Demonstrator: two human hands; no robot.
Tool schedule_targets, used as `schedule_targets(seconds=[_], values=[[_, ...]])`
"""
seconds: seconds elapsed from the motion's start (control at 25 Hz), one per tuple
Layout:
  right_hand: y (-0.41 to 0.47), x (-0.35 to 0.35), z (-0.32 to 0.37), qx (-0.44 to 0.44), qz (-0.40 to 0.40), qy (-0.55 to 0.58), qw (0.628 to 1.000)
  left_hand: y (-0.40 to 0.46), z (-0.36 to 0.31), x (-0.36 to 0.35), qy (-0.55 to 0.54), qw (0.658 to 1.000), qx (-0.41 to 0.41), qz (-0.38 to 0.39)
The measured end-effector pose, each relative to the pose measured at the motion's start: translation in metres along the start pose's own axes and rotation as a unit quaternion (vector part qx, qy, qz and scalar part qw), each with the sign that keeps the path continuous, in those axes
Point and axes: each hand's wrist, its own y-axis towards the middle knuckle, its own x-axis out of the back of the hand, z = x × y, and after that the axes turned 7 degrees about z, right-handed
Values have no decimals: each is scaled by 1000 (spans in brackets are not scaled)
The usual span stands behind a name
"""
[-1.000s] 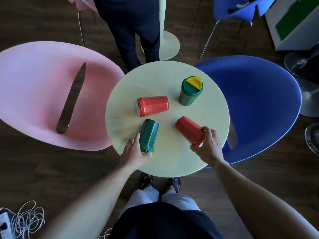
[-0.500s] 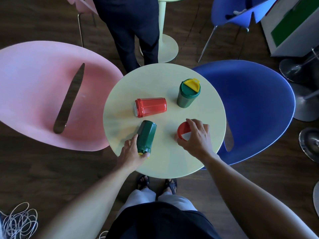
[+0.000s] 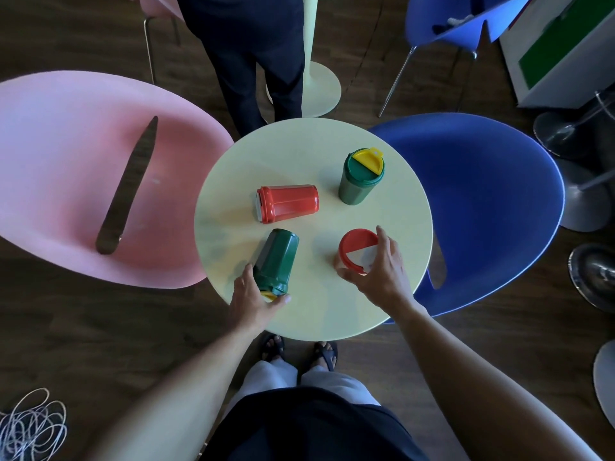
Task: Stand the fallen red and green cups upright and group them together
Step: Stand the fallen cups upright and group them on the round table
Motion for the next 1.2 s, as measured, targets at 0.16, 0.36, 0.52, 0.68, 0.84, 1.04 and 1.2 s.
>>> schedule_targets(seconds=[0.16,0.36,0.52,0.68,0.84,1.04,1.2], values=[[2,-2,-2,3,-7,5,1000,1,-4,-3,-40,998,24,-34],[3,-1,-1,7,-8,9,1000,0,-15,11,-78,995,4,-63],[2,-1,0,7,-6,18,1000,4,-41,32,-27,997,-28,-71],[2,1,1,1,-3,24,1000,19,-76,47,83,994,-25,-61],[1,5,2,-4,8,31,999,32,-105,48,189,981,-41,-29],[0,6,5,-8,14,34,999,45,-112,44,138,984,-112,17],[1,7,6,-11,16,29,999,44,-115,38,93,986,-140,16]])
